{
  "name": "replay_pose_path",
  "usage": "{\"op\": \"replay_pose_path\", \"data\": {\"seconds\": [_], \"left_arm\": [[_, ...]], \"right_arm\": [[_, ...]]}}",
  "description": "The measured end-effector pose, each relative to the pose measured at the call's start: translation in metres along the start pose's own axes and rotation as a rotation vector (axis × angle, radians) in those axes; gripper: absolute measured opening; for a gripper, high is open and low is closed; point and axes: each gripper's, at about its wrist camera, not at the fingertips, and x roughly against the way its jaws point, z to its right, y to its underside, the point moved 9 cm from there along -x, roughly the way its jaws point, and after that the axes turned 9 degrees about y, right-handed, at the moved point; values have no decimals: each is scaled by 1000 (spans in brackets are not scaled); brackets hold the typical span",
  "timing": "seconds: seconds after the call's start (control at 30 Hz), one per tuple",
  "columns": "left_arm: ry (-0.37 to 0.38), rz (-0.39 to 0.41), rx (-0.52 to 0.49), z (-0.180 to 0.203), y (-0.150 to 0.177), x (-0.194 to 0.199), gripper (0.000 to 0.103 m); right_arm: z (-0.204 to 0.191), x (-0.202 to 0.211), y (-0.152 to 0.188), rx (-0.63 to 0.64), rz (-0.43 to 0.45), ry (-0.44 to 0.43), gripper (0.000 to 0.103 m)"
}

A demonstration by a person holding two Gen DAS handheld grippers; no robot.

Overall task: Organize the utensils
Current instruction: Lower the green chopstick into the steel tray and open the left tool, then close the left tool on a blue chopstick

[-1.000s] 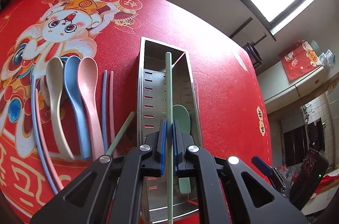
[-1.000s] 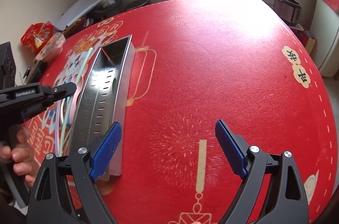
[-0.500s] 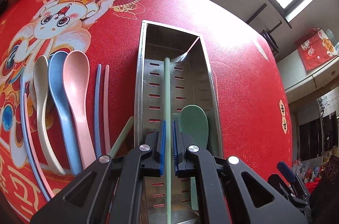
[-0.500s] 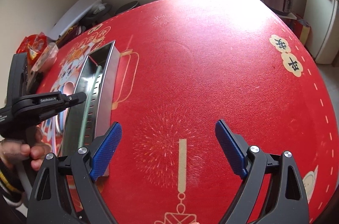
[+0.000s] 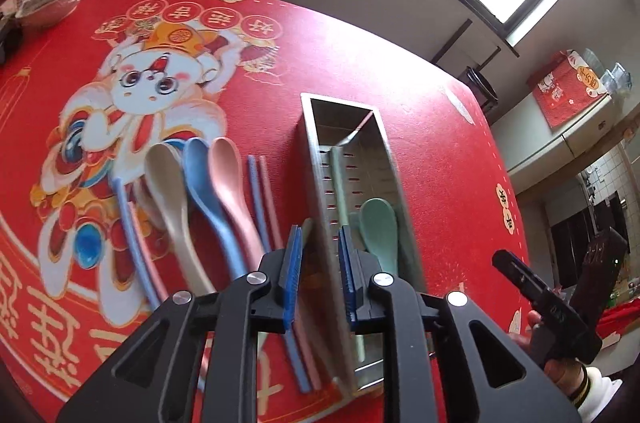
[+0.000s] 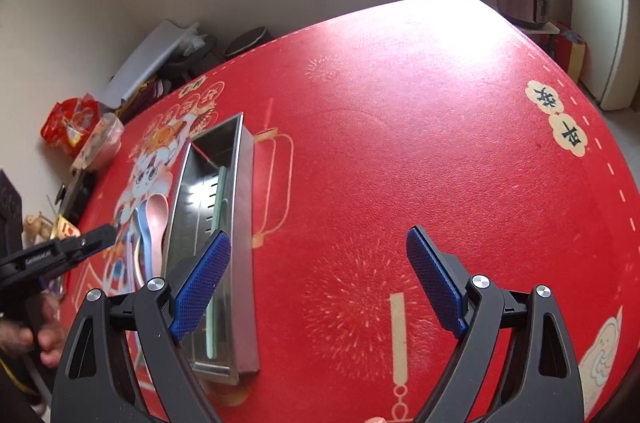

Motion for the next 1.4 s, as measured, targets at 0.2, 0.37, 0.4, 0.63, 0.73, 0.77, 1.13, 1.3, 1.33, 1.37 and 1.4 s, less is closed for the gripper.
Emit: {"op": "replay_pose_path", "data": {"seconds": [0.2, 0.37, 0.4, 0.63, 0.73, 0.77, 1.13, 1.3, 1.33, 1.37, 1.4], "left_arm": [[-144, 17, 146, -85, 27, 37, 18], [-172, -40, 187, -115, 52, 33, 18], [-172, -47, 178, -114, 56, 32, 18], [-153, -95, 134, -109, 65, 19, 18], [-155, -105, 120, -111, 65, 17, 18], [-159, -110, 114, -111, 65, 15, 18], [-195, -132, 90, -117, 61, 1, 18], [-234, -128, 49, -116, 55, -3, 19], [-248, -125, 45, -117, 54, -3, 19], [-252, -121, 46, -118, 53, -3, 19], [-253, -117, 51, -119, 53, -3, 19]], "right_arm": [[-40, -13, 12, -2, -34, -33, 86], [-74, -18, 26, 54, -77, -63, 86], [-78, -17, 27, 69, -76, -56, 86], [-85, -7, 30, 107, -54, -6, 86], [-82, -6, 32, 91, -55, 4, 86], [-80, -5, 33, 85, -53, 9, 86], [-59, 5, 28, 35, -28, 47, 86], [-57, 5, 27, 34, -31, 52, 86], [-56, 5, 28, 34, -32, 53, 86], [-56, 5, 28, 33, -33, 53, 86], [-55, 4, 28, 33, -35, 53, 86]]}}
